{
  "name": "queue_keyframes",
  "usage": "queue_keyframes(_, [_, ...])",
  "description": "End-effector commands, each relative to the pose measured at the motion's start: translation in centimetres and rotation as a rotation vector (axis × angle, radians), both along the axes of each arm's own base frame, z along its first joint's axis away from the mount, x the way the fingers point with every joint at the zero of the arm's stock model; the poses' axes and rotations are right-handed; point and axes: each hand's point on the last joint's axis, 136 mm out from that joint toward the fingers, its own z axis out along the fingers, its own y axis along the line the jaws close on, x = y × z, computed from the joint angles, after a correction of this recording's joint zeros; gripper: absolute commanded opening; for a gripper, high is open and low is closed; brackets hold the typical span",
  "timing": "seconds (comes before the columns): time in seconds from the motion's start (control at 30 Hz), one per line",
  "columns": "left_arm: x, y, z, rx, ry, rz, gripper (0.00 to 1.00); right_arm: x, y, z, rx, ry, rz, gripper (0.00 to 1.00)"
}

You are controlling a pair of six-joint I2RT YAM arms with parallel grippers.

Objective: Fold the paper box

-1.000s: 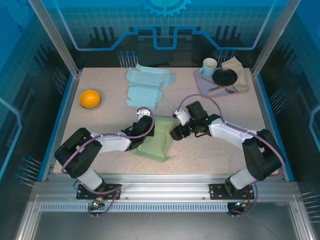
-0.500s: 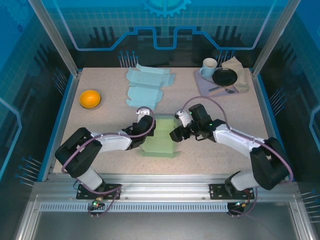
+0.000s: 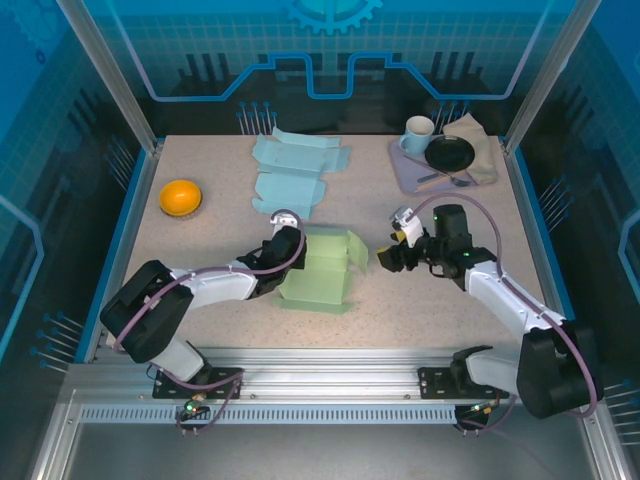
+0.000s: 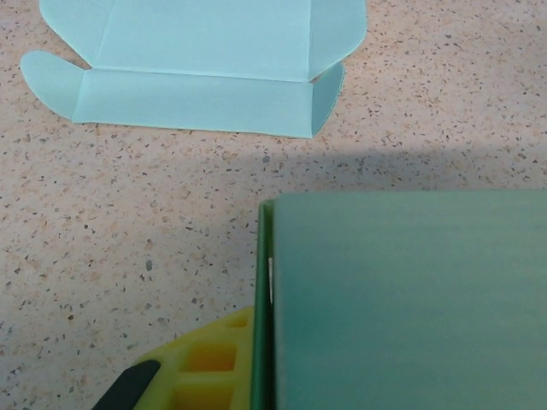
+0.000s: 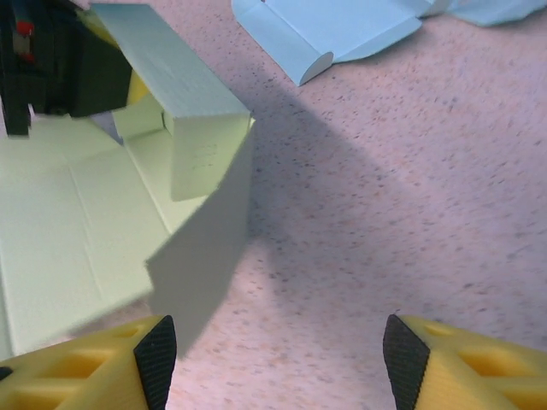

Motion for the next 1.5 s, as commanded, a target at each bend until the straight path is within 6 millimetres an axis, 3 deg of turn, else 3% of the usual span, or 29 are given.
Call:
queue_keyframes(0.0, [0.0,0.4,0.4,-0.001,-0.017,-0.021,0.00,-0.6,1.0,0.7,-0.046,-0.153,0.182,0.68])
queue_keyframes(0.23, [0.2,0.0,0.5,-0.035,-0.018,-0.030,0.00,-1.3,3.5,-2.1,-0.128,-0.074,0.283,0.68])
queue_keyframes(0.43, [0.2,-0.5,0.6,-0.058,-0.014,-0.049,0.00,-0.2,4.3,-2.3,-0.164,-0.069,0.289,0.66])
queue_keyframes(0.7, [0.3,-0.8,0.2,-0.070,-0.002,-0.047,0.00,-1.0,6.1,-2.4,-0.162,-0.037,0.378,0.63])
queue_keyframes(0.83, [0.2,-0.8,0.1,-0.046,0.002,-0.059,0.00,-2.4,4.7,-2.5,-0.205,-0.016,0.438,0.66])
queue_keyframes(0.93, [0.1,-0.6,-0.1,-0.031,0.003,-0.064,0.00,-1.9,2.9,-1.7,-0.255,-0.009,0.429,0.67])
queue_keyframes(1.07, [0.2,-0.5,-0.2,-0.025,-0.002,-0.063,0.00,-1.3,1.2,-2.7,-0.359,-0.005,0.415,0.67])
queue_keyframes(1.23, [0.3,-0.8,-0.1,-0.047,-0.001,-0.061,0.00,-0.9,1.6,-4.1,-0.402,0.015,0.414,0.67])
queue_keyframes(1.47, [0.2,-0.9,0.3,-0.054,-0.003,-0.063,0.00,-1.0,2.7,-4.0,-0.341,0.009,0.418,0.67])
